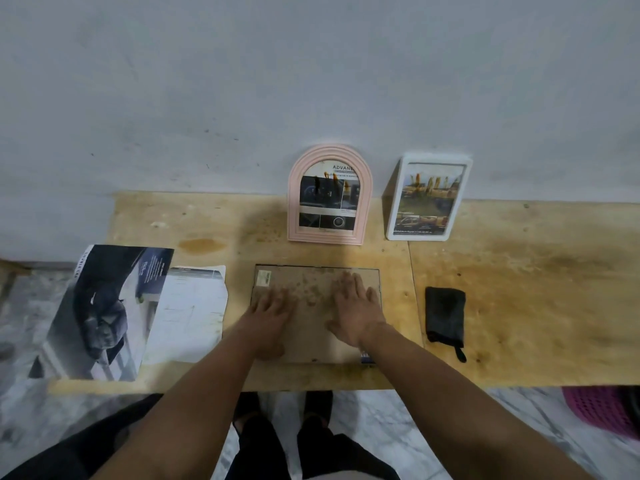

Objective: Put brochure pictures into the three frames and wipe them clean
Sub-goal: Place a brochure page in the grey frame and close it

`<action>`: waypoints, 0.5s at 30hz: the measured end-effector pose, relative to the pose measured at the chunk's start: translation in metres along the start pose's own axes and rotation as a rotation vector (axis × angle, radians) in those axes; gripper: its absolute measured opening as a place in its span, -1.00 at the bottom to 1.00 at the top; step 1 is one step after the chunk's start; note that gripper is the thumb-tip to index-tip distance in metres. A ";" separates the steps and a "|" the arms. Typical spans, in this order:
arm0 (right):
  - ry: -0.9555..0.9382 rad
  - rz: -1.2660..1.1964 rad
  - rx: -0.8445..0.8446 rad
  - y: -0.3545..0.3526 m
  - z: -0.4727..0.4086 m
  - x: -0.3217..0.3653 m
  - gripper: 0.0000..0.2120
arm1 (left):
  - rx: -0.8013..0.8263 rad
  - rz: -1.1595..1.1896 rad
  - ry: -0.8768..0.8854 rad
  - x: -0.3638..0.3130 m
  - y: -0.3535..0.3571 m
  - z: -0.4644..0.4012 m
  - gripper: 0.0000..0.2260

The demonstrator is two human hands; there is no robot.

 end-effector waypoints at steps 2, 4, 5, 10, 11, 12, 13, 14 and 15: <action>0.022 -0.028 0.029 0.006 -0.006 -0.004 -0.07 | -0.053 0.025 0.004 0.003 -0.001 -0.005 -0.08; 0.032 -0.050 0.053 0.014 -0.009 -0.009 -0.04 | -0.105 0.029 0.000 0.008 -0.001 -0.009 -0.09; 0.028 -0.047 0.055 0.017 -0.010 -0.009 -0.04 | -0.117 0.031 -0.004 0.011 0.000 -0.010 -0.08; 0.022 -0.021 0.059 0.025 -0.013 -0.011 -0.06 | -0.143 0.013 -0.020 0.021 -0.006 -0.017 0.00; 0.026 -0.026 0.062 0.026 -0.014 -0.011 -0.06 | -0.140 0.011 -0.024 0.022 -0.008 -0.019 0.04; 0.031 -0.033 0.063 0.026 -0.014 -0.011 -0.06 | -0.132 0.009 -0.026 0.023 -0.011 -0.022 0.08; 0.036 -0.041 0.062 0.026 -0.015 -0.011 -0.06 | -0.122 0.006 -0.024 0.023 -0.013 -0.026 0.11; 0.037 -0.051 0.065 0.027 -0.015 -0.011 -0.05 | -0.114 0.001 -0.021 0.023 -0.014 -0.029 0.14; 0.039 -0.060 0.071 0.028 -0.016 -0.011 -0.04 | -0.108 -0.003 -0.018 0.022 -0.015 -0.031 0.16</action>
Point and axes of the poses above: each hand's wrist, its own z-axis away from the middle knuckle, its own y-axis out of the palm, x = y × z, the point moved 7 cm from there along -z, towards the middle knuckle, and after that the axes turned 10 degrees about z, right-handed, at the moved point
